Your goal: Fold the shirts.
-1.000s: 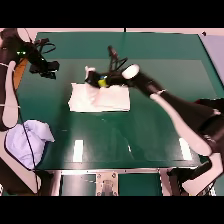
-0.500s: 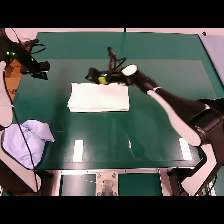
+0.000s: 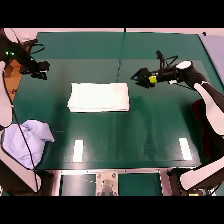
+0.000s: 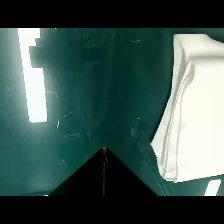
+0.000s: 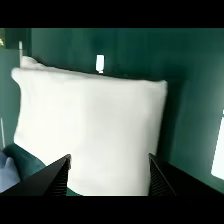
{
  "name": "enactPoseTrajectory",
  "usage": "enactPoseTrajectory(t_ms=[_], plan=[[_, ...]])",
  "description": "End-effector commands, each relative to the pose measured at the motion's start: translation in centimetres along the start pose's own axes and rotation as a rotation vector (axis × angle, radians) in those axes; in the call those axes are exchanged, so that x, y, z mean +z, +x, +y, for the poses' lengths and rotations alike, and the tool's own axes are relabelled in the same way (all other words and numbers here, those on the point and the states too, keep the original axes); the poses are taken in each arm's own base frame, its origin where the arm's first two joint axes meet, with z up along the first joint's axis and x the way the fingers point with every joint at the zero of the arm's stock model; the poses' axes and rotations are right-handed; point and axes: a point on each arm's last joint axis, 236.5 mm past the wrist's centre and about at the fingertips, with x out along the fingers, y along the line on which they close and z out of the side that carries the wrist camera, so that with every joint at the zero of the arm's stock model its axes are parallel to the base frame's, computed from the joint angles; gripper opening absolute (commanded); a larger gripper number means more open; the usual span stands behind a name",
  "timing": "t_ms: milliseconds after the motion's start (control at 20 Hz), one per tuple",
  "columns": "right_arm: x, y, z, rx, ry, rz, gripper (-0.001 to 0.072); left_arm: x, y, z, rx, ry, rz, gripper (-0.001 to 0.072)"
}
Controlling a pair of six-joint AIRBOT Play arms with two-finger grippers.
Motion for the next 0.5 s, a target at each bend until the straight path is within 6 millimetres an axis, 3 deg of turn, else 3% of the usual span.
enactPoseTrajectory(t_ms=[0,250,450], plan=[[-2.5,0.9,-4.3,-0.001,0.081,0.108,0.0554,0.0,-0.1,0.0,0.001,-0.007,-0.002,0.0023],[-6.4,8.3,-3.6,0.000,0.108,0.219,0.0554,0.0,0.0,0.0,0.001,-0.008,-0.002,0.0023],[-6.0,12.1,0.8,0.059,0.097,0.162,0.0554,0.0,0.0,0.0,0.001,-0.008,-0.001,0.0023]])
